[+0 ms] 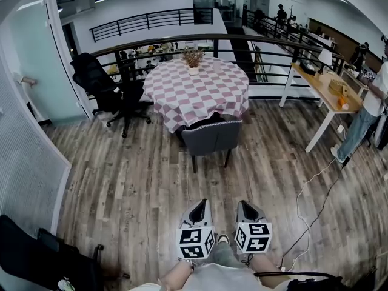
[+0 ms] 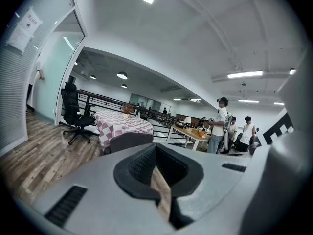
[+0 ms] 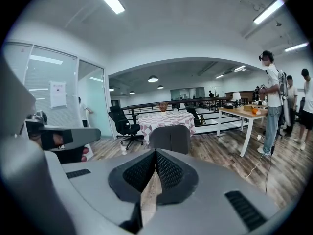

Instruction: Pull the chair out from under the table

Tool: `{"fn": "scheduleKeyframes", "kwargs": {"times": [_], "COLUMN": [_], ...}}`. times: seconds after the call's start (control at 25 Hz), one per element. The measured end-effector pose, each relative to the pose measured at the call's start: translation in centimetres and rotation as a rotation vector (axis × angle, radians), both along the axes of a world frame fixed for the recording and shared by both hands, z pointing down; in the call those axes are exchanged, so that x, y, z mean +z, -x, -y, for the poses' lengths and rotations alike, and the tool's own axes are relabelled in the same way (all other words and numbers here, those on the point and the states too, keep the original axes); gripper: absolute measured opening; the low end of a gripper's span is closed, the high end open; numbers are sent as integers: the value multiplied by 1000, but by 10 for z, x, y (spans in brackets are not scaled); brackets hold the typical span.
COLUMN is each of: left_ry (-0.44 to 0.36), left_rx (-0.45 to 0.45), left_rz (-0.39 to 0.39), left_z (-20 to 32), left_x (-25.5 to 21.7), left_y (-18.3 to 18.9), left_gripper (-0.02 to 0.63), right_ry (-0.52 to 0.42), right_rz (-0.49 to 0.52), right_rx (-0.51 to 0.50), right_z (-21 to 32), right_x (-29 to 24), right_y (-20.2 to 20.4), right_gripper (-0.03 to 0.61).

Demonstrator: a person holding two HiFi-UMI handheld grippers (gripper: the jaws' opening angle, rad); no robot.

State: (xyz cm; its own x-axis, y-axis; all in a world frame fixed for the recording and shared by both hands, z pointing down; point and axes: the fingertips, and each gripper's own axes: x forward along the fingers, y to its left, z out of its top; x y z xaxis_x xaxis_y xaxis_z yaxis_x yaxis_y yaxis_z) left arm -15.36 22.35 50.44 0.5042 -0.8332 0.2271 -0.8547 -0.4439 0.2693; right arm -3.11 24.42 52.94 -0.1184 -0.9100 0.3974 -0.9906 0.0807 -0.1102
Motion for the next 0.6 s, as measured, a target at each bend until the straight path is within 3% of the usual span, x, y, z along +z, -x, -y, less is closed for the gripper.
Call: {"fn": "scheduleKeyframes", "kwargs": {"times": [0.6], "left_ry": [-8], "left_rx": [-26], "left_rz": [35], "left_z": [85], "left_x": [-5], "left_y": [-39], "left_gripper": [3], "right_ry": [-1], "right_rz": [1], "right_rx": [-40], "right_z": [95], "right_x": [-4], "right_y": [-39], "right_gripper": [17]}}
